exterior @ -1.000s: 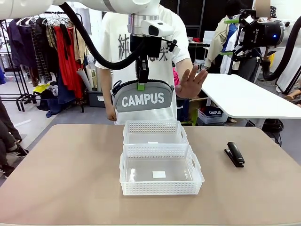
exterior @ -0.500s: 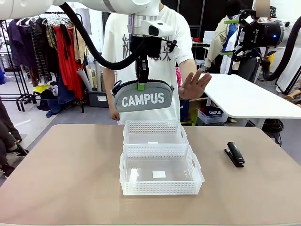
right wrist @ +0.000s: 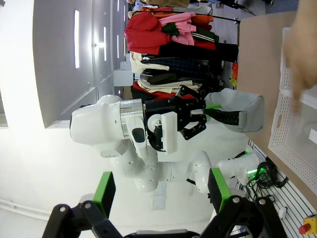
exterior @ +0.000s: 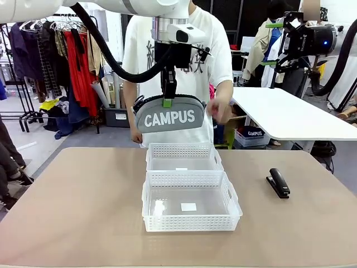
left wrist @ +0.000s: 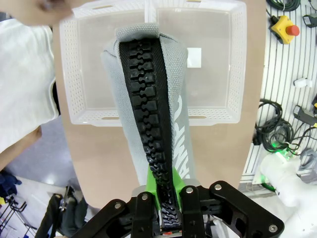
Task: Distribute items into two baskets.
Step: Place the picked Pencil pouch into the Organizing basket as instructed by the person.
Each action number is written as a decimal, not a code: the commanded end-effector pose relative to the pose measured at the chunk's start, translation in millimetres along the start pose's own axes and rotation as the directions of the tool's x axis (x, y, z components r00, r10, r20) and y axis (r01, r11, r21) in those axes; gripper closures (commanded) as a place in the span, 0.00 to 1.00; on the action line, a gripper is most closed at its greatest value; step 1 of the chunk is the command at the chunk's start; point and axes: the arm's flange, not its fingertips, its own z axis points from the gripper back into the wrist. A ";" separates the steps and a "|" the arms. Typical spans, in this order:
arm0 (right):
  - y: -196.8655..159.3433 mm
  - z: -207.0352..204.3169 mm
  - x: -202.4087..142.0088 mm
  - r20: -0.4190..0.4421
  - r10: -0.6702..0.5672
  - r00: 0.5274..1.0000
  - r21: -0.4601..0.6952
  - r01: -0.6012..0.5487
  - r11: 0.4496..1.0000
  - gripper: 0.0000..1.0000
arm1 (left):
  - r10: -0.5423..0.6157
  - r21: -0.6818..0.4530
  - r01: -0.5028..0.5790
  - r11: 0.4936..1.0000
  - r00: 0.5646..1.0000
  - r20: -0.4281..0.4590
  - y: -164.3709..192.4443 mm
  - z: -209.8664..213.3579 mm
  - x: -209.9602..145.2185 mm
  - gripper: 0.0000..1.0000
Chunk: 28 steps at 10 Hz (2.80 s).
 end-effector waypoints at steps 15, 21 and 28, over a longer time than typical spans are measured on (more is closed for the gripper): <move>1.9 0.1 -1.1 0.001 0.003 1.000 0.001 -0.003 1.000 0.00 | -0.003 0.004 0.003 1.000 1.000 -0.001 -0.9 1.6 -1.1 1.00; 1.9 0.1 -1.1 0.001 0.003 1.000 0.001 -0.003 1.000 0.00 | -0.035 -0.049 0.034 0.998 0.999 -0.036 -3.5 -26.4 10.0 1.00; 1.9 0.1 -1.1 0.001 0.003 1.000 0.001 -0.003 1.000 0.00 | -0.003 -0.067 0.005 0.998 1.000 0.021 -50.9 -116.7 48.2 1.00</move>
